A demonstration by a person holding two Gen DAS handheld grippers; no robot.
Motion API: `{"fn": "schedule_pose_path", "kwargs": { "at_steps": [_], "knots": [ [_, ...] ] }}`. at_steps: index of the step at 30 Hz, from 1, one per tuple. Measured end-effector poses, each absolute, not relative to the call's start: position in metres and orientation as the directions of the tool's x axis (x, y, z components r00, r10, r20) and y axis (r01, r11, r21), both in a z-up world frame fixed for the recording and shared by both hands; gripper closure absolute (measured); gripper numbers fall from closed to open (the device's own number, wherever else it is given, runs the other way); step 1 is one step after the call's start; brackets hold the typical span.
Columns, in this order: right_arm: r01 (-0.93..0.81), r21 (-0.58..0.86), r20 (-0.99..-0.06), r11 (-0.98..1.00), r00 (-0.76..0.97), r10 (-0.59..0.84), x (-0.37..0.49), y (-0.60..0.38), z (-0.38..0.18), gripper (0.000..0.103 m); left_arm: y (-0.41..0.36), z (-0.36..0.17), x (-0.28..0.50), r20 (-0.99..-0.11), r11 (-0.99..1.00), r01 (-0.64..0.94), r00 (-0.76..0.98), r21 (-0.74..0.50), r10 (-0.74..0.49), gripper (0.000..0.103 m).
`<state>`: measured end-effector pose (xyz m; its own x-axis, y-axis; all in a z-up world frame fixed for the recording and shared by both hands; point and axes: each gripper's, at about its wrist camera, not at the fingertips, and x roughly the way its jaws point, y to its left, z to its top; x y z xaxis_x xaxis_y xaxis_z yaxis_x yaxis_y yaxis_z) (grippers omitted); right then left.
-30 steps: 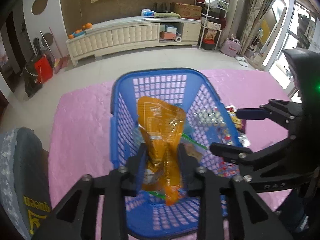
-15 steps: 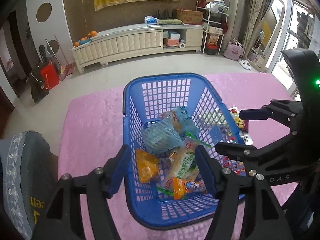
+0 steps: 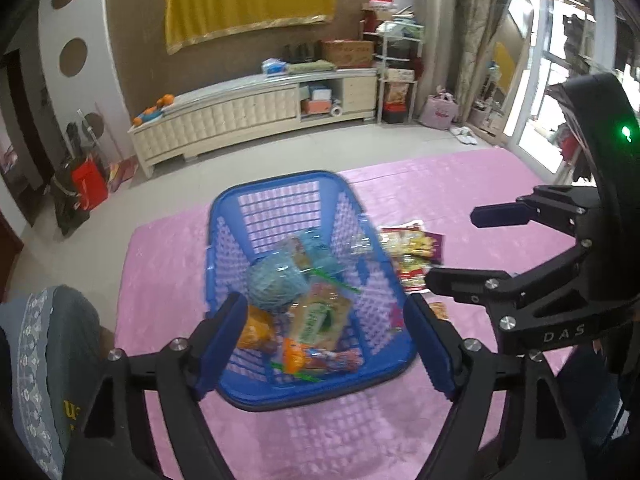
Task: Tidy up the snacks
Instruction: 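Withdraw both tools from the basket toward the remaining snacks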
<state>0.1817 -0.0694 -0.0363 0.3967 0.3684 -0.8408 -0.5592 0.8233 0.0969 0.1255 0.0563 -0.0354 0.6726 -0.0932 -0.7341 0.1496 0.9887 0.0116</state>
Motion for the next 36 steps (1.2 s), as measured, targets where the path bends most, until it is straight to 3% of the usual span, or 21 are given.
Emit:
{"fn": "schedule_pose_path", "kwargs": {
  "at_steps": [11, 36],
  "knots": [
    [-0.525, 0.083, -0.844, 0.847, 0.415, 0.340, 0.157, -0.122, -0.037, 0.018, -0.001, -0.043, 0.111, -0.736, 0.982, 0.187, 0.662, -0.019, -0.141, 0.022],
    [-0.402, 0.118, -0.906, 0.908, 0.331, 0.265, 0.163, -0.239, -0.121, 0.018, -0.113, -0.133, 0.147, -0.857, 0.963, 0.270, 0.491, -0.020, -0.156, 0.022]
  ]
}}
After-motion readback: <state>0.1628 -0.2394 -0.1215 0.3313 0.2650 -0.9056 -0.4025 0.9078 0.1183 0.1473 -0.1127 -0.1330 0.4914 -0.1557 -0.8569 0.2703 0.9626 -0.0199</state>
